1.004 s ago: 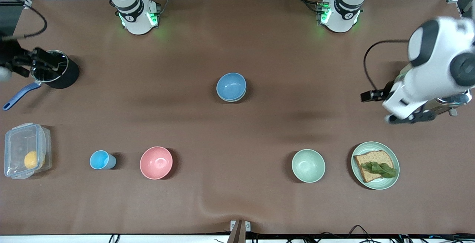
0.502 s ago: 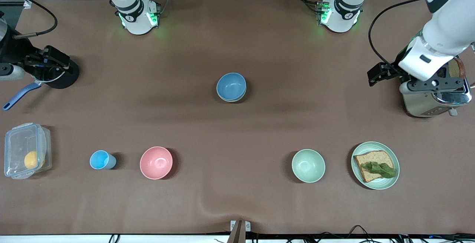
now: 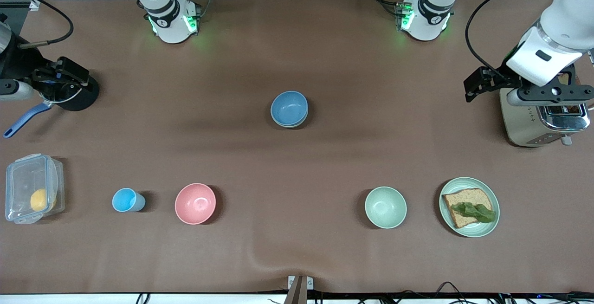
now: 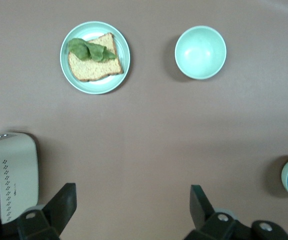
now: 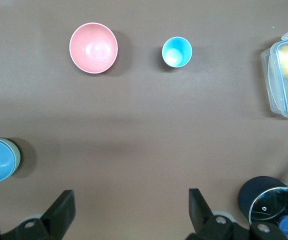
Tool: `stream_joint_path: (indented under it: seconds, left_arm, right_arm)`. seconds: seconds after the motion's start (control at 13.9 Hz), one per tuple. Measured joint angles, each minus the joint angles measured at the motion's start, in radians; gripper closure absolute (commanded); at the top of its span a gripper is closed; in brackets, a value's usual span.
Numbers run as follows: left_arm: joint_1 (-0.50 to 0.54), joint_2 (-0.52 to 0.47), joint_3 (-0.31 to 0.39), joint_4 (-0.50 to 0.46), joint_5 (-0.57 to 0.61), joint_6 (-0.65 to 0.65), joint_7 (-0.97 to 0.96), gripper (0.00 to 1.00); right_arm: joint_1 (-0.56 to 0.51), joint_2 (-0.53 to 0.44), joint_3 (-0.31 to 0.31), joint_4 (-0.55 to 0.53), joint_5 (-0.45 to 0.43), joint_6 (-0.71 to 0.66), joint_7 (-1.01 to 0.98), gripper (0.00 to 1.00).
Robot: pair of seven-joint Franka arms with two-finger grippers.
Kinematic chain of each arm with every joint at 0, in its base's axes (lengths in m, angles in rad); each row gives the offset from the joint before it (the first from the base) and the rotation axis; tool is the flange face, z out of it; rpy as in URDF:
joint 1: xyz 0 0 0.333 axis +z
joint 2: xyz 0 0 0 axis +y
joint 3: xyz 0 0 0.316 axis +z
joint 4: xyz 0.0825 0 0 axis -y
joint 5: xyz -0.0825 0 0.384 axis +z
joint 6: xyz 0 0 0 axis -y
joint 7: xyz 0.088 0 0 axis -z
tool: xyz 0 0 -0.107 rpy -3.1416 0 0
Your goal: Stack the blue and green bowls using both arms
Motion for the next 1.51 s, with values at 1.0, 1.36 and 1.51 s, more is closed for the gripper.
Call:
stream_joint_path:
  seconds: [1.0,1.36,1.51]
  left_arm:
    - [0.005,0.001,0.023,0.103,-0.033,-0.173,0.036,0.00]
    - [0.001,0.003,0.022,0.103,-0.033,-0.173,0.032,0.00]
    - [0.001,0.008,0.022,0.103,-0.033,-0.173,0.032,0.00]
  right_arm:
    - [0.007,0.002,-0.001,0.000,0.000,0.001,0.000,0.00]
    - [0.008,0.004,-0.001,0.000,0.000,0.001,0.000,0.00]
    - [0.009,0.004,-0.001,0.000,0.000,0.002,0.000,0.00]
